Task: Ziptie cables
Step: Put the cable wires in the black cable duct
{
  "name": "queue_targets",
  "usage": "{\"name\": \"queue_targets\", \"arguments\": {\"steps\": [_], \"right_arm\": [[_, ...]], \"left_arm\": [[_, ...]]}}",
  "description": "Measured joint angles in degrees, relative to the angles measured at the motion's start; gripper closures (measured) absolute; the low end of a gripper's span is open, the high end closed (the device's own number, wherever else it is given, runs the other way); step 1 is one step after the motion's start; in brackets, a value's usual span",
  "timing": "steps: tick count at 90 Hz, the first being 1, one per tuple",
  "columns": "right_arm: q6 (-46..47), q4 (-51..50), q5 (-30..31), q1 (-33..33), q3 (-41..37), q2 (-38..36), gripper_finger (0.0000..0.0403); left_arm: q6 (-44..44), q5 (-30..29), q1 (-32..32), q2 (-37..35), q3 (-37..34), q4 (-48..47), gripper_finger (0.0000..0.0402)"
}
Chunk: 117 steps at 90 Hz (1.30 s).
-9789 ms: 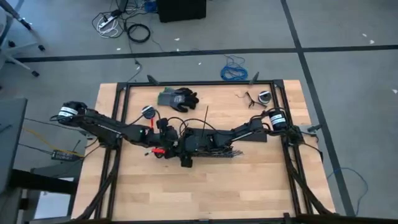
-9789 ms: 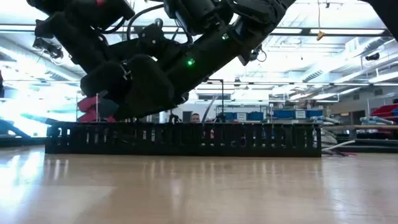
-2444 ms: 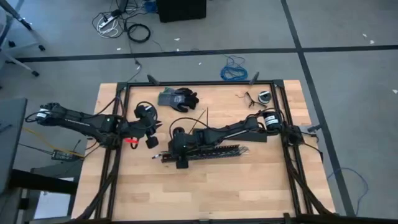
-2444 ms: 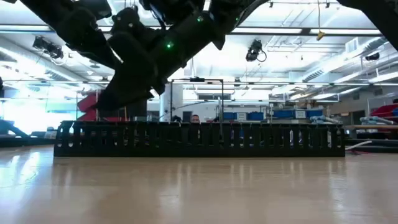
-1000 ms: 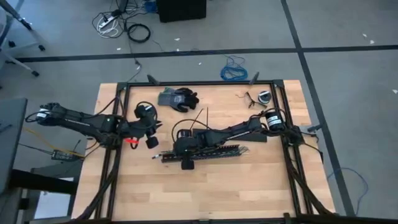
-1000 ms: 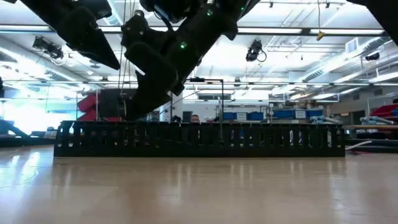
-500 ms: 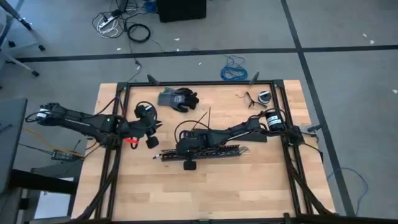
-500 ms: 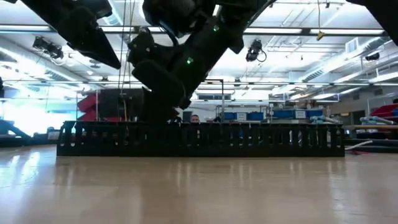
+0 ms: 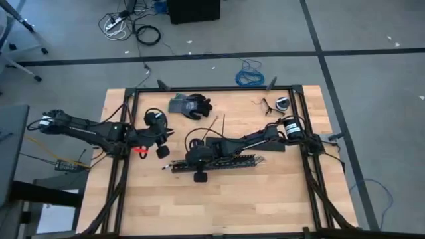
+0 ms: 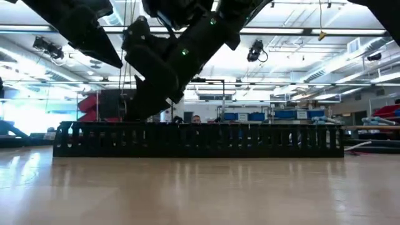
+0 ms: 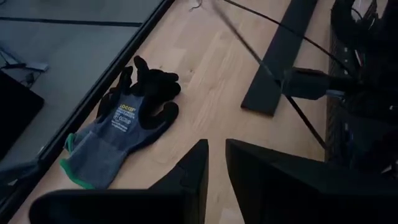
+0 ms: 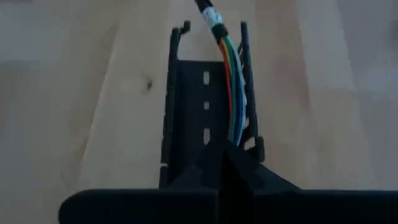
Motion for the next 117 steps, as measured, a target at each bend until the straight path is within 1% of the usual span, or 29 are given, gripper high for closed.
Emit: {"name": "queue_targets", "arguments": {"steps": [17,32,74,88,93,104,117], "right_arm": [[-0.50,1.15,1.42,-0.10,0.00,0.00,0.0403],[-0.57,0.32,4.89,-0.12,0.00,0.00,0.0403],[-0.04,1.92,4.20,-0.26,-1.66,-0.09,0.0403],[0.84,4.44,1.34,-0.22,-1.42,4.02,0.0403],[1.11,4.66,1.06,-0.28,-1.40,4.37,0.0402],[1.07,4.84,1.69,-0.35,-1.16,4.29,0.0402],[-2.33,2.57,3.36,0.08,0.71,2.63,0.0402]], "left_arm": [[-0.02,0.00,0.00,0.00,0.00,0.00,0.0351],[-0.02,0.00,0.00,0.00,0.00,0.00,0.0351],[-0.02,0.00,0.00,0.00,0.00,0.04,0.0351],[-0.02,0.00,0.02,-0.02,0.00,0.19,0.0351],[-0.02,0.00,0.02,-0.02,0.02,0.55,0.0351],[-0.02,0.00,0.02,-0.02,0.02,0.19,0.0351],[0.04,0.01,0.02,-0.01,0.02,0.22,0.0351]]}}
